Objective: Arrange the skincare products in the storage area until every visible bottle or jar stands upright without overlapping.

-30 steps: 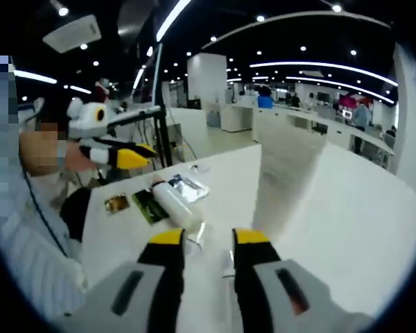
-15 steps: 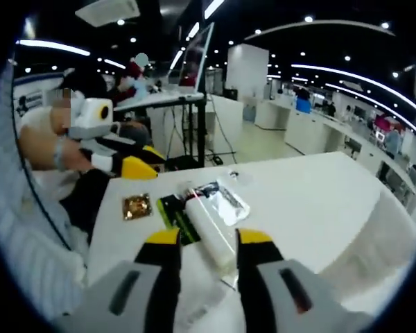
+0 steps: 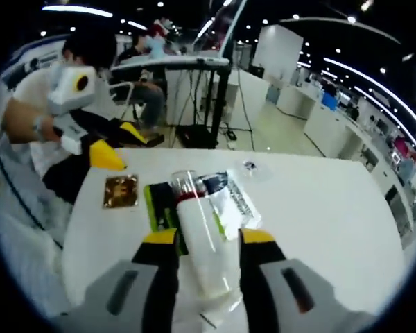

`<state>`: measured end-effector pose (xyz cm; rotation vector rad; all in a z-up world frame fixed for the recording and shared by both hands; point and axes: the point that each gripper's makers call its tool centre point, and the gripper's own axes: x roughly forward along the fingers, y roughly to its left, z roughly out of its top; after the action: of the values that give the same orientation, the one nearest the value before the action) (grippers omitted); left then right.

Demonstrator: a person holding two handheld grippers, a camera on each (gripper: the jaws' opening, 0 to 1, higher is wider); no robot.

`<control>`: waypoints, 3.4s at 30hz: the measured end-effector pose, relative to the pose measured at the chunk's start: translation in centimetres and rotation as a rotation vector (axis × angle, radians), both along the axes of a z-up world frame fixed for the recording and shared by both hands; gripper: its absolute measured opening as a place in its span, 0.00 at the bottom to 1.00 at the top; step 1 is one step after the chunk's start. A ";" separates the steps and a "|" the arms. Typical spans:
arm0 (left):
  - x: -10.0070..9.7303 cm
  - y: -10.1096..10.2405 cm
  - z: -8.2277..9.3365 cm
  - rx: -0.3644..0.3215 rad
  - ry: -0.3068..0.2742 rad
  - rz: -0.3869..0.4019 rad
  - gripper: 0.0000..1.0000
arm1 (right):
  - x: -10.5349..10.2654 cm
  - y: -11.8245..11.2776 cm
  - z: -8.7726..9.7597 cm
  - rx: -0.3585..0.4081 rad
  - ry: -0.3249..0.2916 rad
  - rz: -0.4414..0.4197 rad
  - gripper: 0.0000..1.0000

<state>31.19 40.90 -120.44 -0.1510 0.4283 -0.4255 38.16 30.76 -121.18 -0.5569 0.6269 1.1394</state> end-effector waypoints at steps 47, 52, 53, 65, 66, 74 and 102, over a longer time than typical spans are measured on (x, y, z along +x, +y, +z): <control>-1.1 -2.2 -4.5 0.117 0.088 -0.222 0.39 | -4.7 0.2 -4.7 -0.226 0.060 0.481 0.27; -1.7 -2.9 -4.8 0.129 0.091 -0.278 0.41 | -7.0 0.1 -4.9 -0.260 0.061 0.604 0.27; -2.0 -3.2 -4.9 0.129 0.096 -0.305 0.44 | -7.6 0.1 -4.9 -0.261 0.069 0.629 0.27; -3.9 -5.9 -5.4 0.204 0.090 -0.483 0.41 | -8.3 -0.3 -5.1 -0.329 0.012 0.746 0.27; -4.0 -6.0 -5.6 0.220 0.090 -0.498 0.40 | -8.3 -0.3 -5.1 -0.331 0.011 0.746 0.27; -3.6 -5.7 -6.4 0.307 0.088 -0.521 0.31 | -7.8 -0.4 -4.3 -0.287 -0.142 0.582 0.30; -2.6 -7.5 -4.7 0.196 0.197 -0.555 0.29 | -6.4 -1.4 -3.3 -0.157 -0.373 0.207 0.38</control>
<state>28.60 33.42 -125.16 0.1233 0.7061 -0.9135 31.79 29.39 -124.52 -0.9605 0.3416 1.1453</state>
